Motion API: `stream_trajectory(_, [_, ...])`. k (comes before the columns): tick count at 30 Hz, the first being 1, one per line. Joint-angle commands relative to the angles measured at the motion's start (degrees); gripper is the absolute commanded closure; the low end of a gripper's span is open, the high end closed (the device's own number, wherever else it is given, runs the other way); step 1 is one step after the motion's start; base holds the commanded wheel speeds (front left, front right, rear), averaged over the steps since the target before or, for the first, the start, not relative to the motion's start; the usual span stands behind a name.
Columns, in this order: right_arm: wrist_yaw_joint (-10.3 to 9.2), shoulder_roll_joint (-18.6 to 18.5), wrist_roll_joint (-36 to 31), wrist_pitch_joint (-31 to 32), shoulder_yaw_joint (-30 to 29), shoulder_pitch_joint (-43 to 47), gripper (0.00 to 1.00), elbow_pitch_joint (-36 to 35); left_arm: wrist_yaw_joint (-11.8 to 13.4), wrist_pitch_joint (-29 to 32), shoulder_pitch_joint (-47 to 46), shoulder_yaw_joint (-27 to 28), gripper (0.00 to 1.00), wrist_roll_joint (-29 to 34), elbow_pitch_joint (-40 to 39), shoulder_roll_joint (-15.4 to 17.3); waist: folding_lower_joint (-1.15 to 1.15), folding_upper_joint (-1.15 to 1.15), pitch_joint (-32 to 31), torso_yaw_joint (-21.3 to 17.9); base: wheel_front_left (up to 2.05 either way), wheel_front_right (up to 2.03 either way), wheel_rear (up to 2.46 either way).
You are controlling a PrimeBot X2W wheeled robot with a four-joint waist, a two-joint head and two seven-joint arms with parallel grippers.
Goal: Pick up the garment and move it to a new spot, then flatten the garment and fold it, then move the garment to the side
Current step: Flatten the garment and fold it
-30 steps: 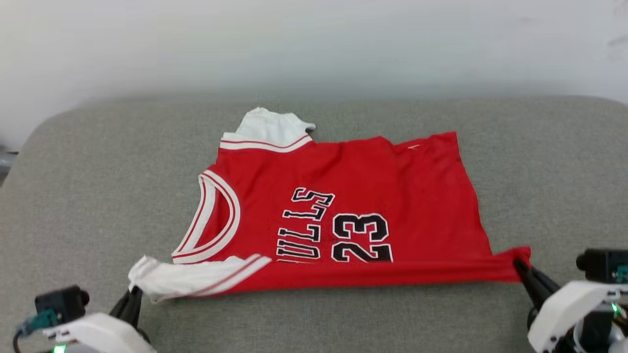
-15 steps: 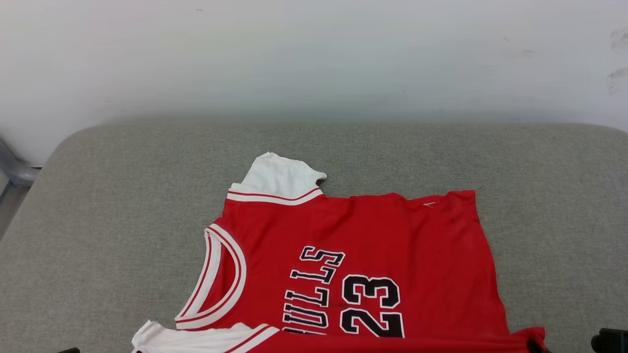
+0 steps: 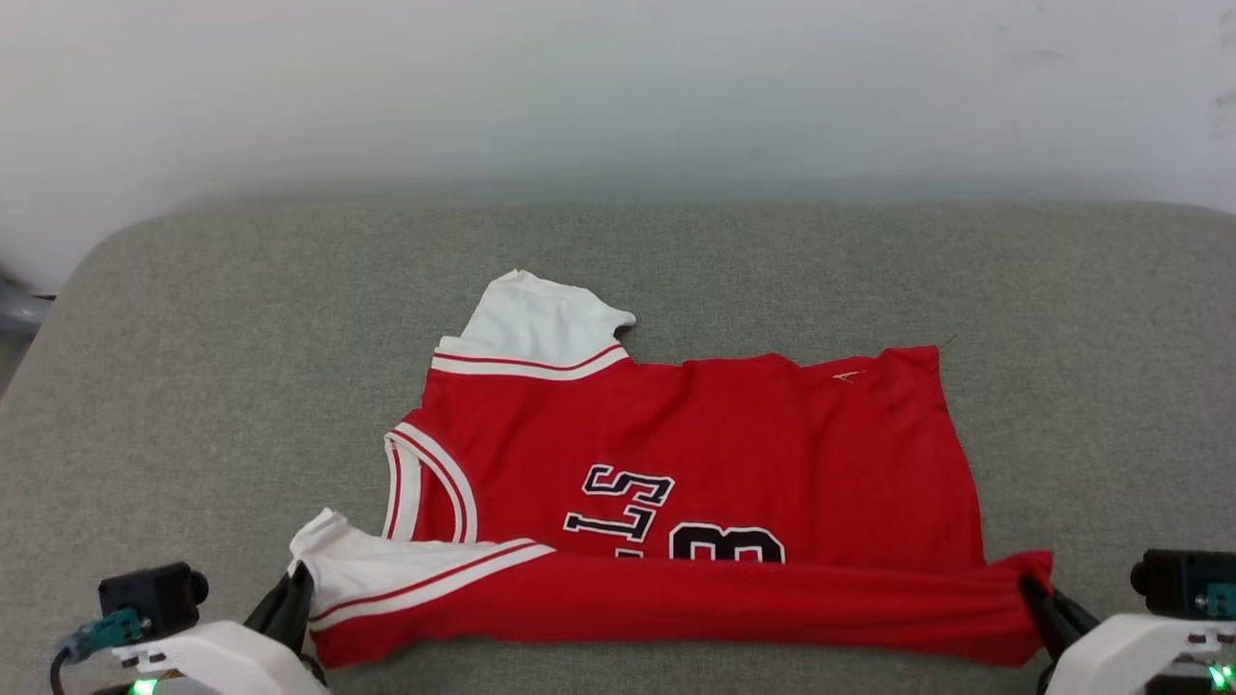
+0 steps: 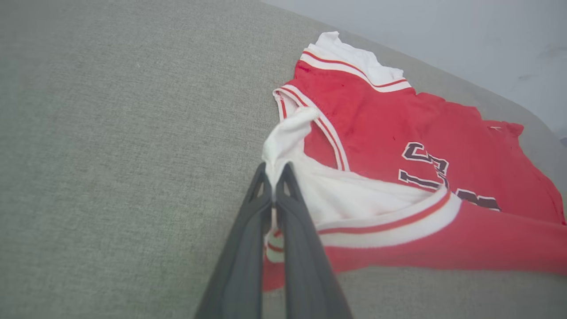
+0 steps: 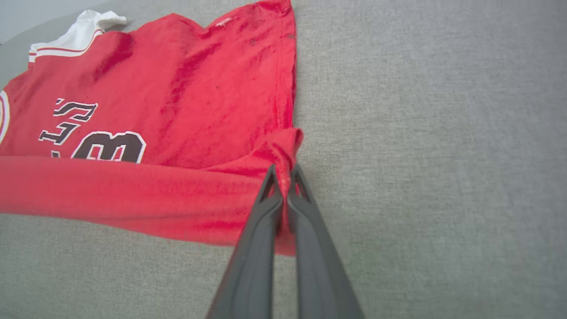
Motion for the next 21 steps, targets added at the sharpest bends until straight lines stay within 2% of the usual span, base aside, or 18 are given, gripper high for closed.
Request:
stream_trajectory(1, [-0.14, -0.52, -0.44, -0.59, 0.26, -2.19, 1.00, 1.14, -0.57, -0.51, -2.33, -0.16, 1.00, 0.79, 1.54, -0.64, -0.01, 0.00, 1.73, 0.02, 0.00, 0.00, 0.00])
stream_trajectory(12, [-0.13, -2.56, -0.36, -3.71, 5.77, -13.66, 1.00, 11.27, -7.14, 0.35, -12.60, -2.72, 1.00, 1.68, 12.90, -5.08, -0.01, 0.00, 7.71, -0.21, 0.00, 0.00, 0.00])
stream_trajectory(21, [-0.13, -2.96, 0.73, -7.11, 8.51, -16.28, 1.00, 19.99, -11.29, 3.08, -15.58, -6.04, 1.00, 1.15, 20.24, -8.44, -0.01, 0.00, 8.49, -0.07, 0.00, 0.00, 0.00])
